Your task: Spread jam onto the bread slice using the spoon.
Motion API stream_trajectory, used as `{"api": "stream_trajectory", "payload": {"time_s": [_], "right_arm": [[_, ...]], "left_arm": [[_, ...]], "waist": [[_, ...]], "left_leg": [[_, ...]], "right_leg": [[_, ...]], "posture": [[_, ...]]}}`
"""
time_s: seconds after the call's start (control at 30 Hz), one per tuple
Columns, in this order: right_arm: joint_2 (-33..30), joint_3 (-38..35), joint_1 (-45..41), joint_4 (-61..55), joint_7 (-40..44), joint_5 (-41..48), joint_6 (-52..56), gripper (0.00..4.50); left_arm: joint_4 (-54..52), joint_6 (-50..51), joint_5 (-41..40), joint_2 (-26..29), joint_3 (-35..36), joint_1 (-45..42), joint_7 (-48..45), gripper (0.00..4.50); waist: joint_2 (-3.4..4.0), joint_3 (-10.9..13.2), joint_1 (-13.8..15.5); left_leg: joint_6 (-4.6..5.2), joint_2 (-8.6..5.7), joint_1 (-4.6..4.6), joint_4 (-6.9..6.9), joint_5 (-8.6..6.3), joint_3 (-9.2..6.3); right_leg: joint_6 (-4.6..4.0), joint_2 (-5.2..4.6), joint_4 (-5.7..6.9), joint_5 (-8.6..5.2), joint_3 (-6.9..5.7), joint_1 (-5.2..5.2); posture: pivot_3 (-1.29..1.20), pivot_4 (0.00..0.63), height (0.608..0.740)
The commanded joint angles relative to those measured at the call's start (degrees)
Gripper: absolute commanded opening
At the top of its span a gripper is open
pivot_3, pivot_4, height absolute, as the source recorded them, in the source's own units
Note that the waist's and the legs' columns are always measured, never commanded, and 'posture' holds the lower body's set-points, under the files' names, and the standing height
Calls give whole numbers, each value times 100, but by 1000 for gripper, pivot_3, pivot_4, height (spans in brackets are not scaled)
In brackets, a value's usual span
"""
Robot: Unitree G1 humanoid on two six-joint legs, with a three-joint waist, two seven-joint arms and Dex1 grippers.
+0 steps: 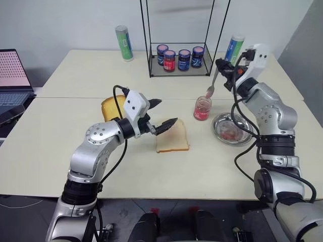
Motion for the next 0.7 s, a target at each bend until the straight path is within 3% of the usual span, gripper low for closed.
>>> {"api": "stream_trajectory", "payload": {"time_s": [0.03, 0.7], "right_arm": [[21, 93, -139, 58, 182, -220, -460, 35], [459, 619, 600, 261, 237, -1079, -1366, 35]], "left_arm": [[-381, 14, -75, 33, 128, 61, 138, 4500], [-394, 50, -69, 39, 110, 12, 250, 4500]], "waist": [[0, 0, -10], [1, 1, -42]], "left_leg": [[0, 0, 0, 0, 0, 0], [-1, 1, 1, -2, 0, -2]], "right_leg": [[0, 0, 0, 0, 0, 0], [0, 2, 1, 0, 0, -2]], "posture": [[0, 150, 740], [0, 150, 740]]}}
